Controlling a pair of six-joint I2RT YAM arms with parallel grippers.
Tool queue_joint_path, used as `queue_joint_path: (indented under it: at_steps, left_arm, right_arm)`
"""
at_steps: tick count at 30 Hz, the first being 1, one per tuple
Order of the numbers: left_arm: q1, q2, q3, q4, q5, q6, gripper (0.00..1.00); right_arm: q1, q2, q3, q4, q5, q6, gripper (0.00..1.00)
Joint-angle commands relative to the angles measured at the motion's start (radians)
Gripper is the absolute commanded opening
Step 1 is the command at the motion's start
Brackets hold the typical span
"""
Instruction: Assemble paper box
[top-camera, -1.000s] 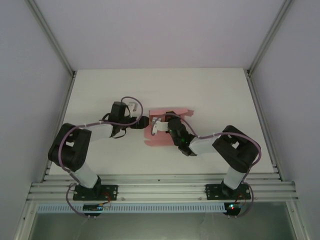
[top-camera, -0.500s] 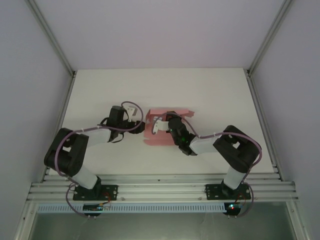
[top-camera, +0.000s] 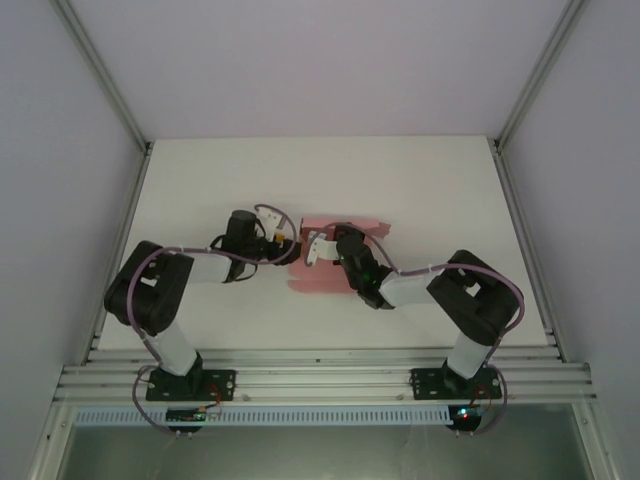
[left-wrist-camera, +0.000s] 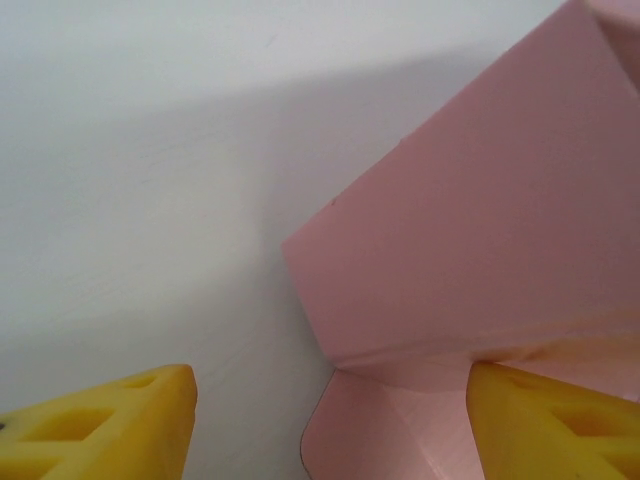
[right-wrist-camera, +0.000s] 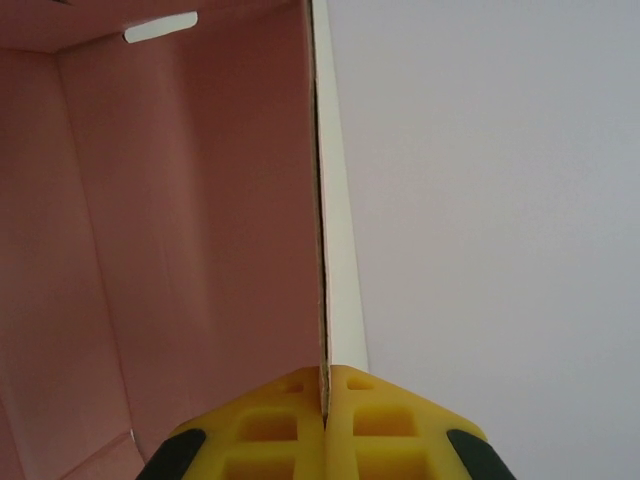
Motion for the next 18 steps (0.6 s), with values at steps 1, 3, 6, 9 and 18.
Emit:
queue_joint_path:
  at_steps: [1, 3, 6, 9, 18]
  left_arm:
    - [-0.007, 0.025, 0.042, 0.06, 0.038, 0.035, 0.7]
    - [-0.01, 0.029, 0.04, 0.078, 0.038, 0.031, 0.7]
    - [-0.017, 0.031, 0.038, 0.105, 0.034, 0.028, 0.71]
    - [-0.027, 0.032, 0.043, 0.111, 0.056, 0.034, 0.74]
    - [-0.031, 0.072, 0.083, 0.114, 0.119, 0.05, 0.69]
  right_arm:
    - [0.0, 0.014, 0.028, -0.057, -0.008, 0.038, 0.0]
    - [0.002, 0.018, 0.037, -0.069, -0.011, 0.037, 0.0]
    - [0.002, 0.018, 0.05, -0.091, -0.015, 0.038, 0.0]
    - [0.0, 0.018, 0.059, -0.113, -0.015, 0.051, 0.0]
    - [-0.006, 0.014, 0.077, -0.165, -0.028, 0.073, 0.0]
